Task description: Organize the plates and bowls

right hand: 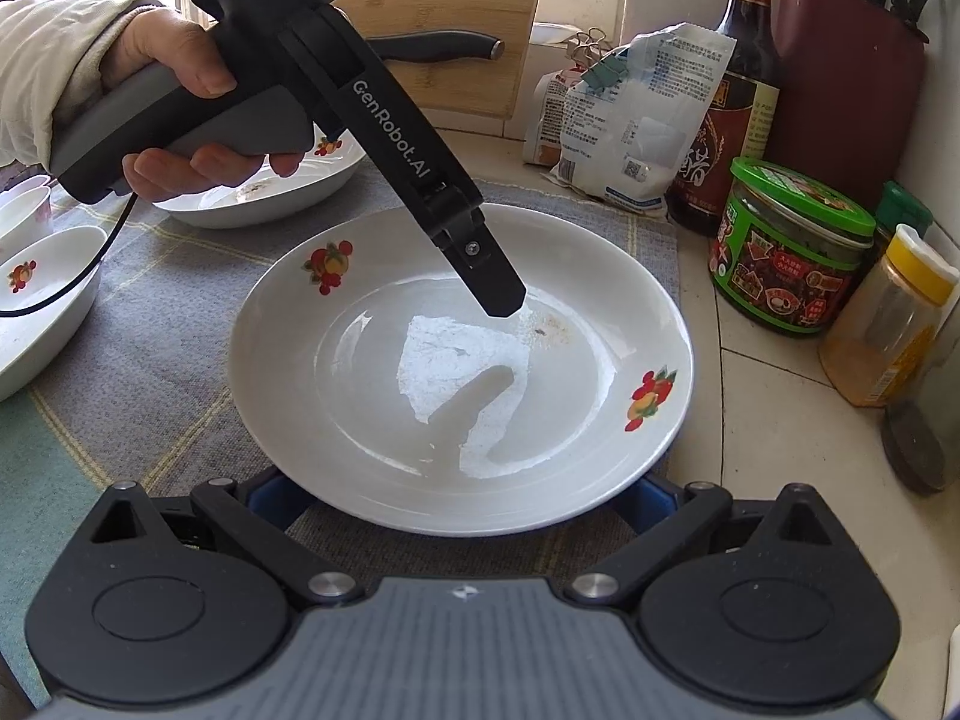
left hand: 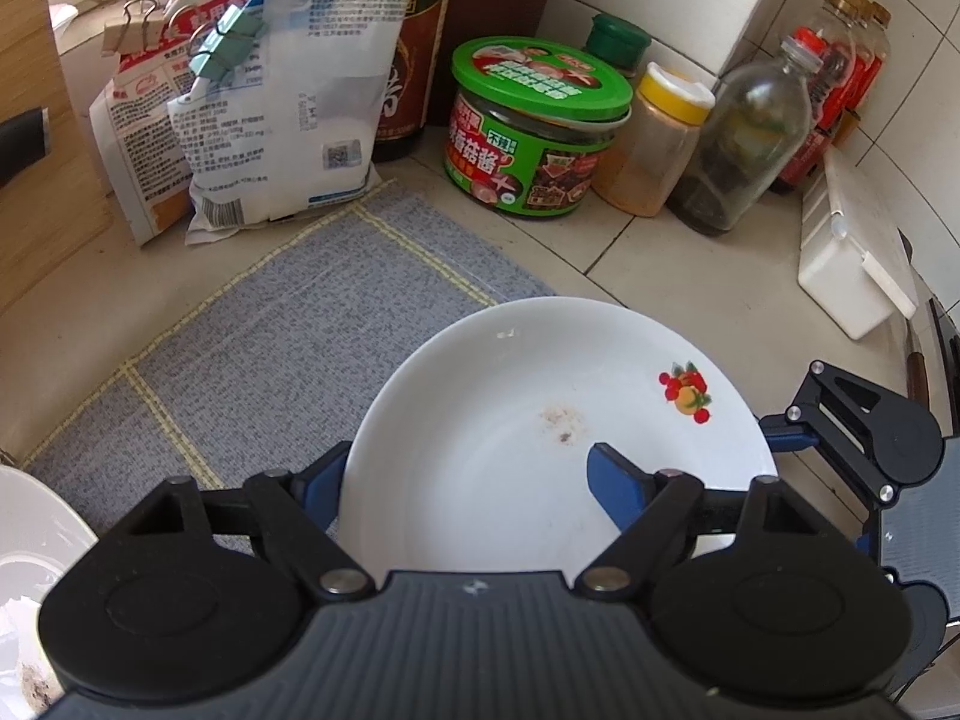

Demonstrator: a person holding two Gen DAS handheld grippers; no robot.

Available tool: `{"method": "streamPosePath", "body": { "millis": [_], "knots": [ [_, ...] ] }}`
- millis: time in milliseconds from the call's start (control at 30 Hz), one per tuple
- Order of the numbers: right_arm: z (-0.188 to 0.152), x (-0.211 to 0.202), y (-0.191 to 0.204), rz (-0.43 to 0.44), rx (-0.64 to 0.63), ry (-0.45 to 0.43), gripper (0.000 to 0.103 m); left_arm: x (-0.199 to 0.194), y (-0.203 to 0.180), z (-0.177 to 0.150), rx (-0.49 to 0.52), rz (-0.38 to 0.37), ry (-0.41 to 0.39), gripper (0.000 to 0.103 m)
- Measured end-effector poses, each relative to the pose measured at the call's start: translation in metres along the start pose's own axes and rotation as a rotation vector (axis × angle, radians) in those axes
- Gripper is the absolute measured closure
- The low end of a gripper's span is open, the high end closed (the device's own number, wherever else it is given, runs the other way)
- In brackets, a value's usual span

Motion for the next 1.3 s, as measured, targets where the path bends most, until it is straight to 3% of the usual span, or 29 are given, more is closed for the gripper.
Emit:
{"method": "streamPosePath", "body": {
  "millis": [133, 433, 800, 1067, 1300],
  "knots": [
    [0.0, 0.0, 0.0, -0.006, -0.002, 0.006, 0.0, -0.006, -0.004, 0.0, 0.034, 0.031, -0.025, 0.01],
    [0.0, -0.013, 0.002, -0.036, 0.043, 0.009, 0.0, -0.035, -0.008, -0.001, 0.05, 0.076, -0.07, 0.009],
    [0.008, -0.04, 0.016, -0.138, 0.106, 0.001, 0.0, -0.11, -0.032, -0.001, 0.063, 0.17, -0.199, 0.008],
    [0.012, -0.068, 0.029, -0.216, 0.21, -0.048, 0.0, -0.157, -0.062, -0.033, 0.061, 0.238, -0.29, 0.003],
    [0.008, -0.091, 0.047, -0.21, 0.224, -0.069, 0.0, -0.18, -0.089, -0.076, 0.023, 0.281, -0.319, 0.003]
  ]
}}
Point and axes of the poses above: each gripper's, at about its wrist camera, not at the fingertips, and x roughly the way its jaws point, y to its left, z to its top, the point moved 5 cm from there along x, roughly the way its jaws point, and after that the axes turned 13 degrees about -y, right-handed, at the moved point
